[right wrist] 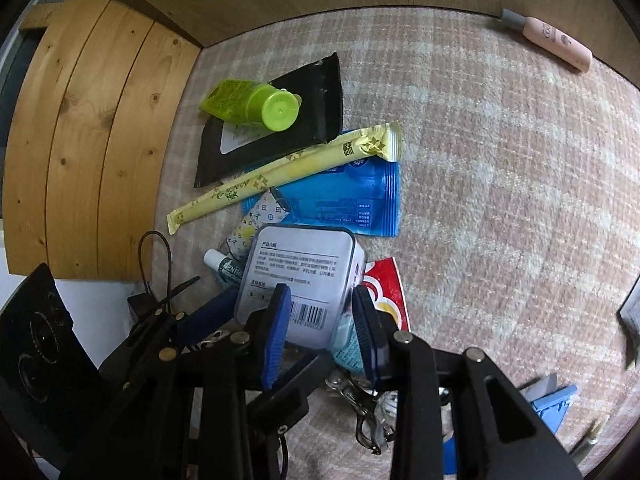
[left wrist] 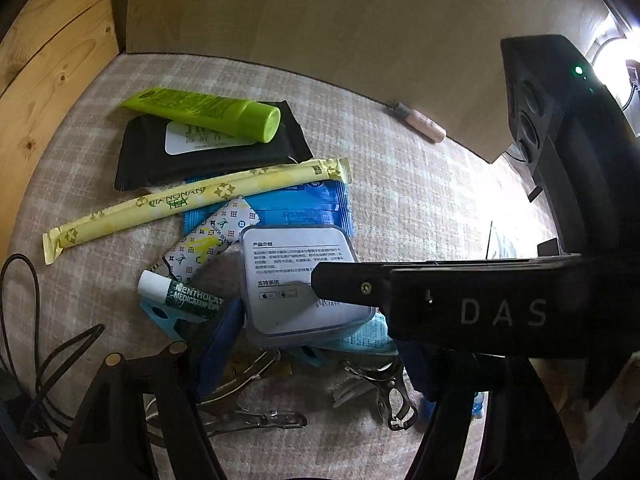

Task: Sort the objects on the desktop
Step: 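Grasp the grey rectangular tin with the right tool and lift, then carry the grey tin into the black tray and release it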

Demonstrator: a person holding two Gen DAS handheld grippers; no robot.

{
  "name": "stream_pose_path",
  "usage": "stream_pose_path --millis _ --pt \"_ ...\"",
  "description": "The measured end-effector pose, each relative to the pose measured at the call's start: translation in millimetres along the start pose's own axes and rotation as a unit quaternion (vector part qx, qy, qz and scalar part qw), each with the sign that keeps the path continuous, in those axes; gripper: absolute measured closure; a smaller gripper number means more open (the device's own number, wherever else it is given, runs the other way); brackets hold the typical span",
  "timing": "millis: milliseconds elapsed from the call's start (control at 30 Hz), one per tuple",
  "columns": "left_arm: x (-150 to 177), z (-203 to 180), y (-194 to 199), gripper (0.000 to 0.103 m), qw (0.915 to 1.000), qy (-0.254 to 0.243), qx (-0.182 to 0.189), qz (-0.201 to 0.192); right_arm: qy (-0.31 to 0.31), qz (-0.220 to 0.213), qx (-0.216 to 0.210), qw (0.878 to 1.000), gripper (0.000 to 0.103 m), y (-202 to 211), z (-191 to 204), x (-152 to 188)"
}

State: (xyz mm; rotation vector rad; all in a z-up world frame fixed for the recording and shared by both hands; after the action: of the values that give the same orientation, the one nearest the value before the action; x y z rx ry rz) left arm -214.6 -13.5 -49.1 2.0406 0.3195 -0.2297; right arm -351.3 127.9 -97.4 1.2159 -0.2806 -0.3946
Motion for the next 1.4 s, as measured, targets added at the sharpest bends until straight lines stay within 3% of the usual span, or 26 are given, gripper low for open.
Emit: stream_pose_path --millis 467,733,1067,1400 --pt "-3 -25 7 0.033 0.9998 -0.015 0.003 -0.008 0.007 -0.032 0.010 0.999 0.071 23 -7 4" --pt "-7 -72 6 0.033 0.9986 -0.051 0.012 -0.008 -0.009 -0.063 0.012 0.998 0.071 59 -36 15" --pt "-10 -185 -23 0.033 0.9892 -0.137 0.052 0.013 -0.078 -0.121 0.029 0.989 0.071 129 -130 41" --pt "22 -328 -74 0.033 0.9631 -0.240 0.103 0.063 -0.193 -0.167 0.052 0.966 0.071 194 -271 92"
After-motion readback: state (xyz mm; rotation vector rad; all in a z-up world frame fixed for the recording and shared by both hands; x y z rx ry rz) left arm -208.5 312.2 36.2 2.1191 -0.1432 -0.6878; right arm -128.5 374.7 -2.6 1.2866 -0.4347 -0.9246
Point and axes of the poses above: each gripper's, at about its wrist camera, not at the fingertips, and y roughly against the way its jaws point, z to its left, x to its underside, the point moved 10 cm from there along -y, roughly the way its jaws point, and after that the axes turned 10 degrees about x, right-handed, at the moved point
